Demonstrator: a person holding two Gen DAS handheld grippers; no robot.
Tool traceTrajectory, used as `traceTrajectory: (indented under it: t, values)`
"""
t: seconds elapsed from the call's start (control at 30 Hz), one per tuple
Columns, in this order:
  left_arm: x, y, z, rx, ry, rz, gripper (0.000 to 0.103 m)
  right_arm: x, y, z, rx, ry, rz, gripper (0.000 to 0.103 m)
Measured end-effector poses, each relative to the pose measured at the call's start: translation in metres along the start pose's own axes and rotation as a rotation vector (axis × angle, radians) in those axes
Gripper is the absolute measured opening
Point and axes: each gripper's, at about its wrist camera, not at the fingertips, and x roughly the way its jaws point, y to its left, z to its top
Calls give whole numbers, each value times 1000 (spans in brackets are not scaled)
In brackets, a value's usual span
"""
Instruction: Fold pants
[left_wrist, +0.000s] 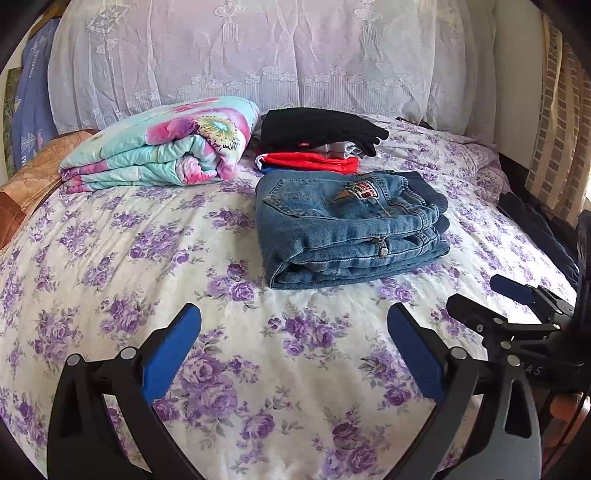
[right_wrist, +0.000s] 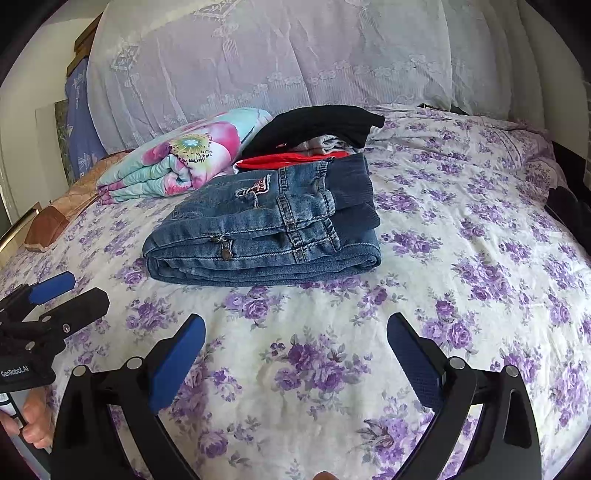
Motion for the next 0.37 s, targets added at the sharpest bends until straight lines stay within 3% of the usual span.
traceTrajectory:
  t: [0.37]
  values:
    - [-2,-13,-3,53,-10,2,98,-1,4,-1,-25,-5,-10,99]
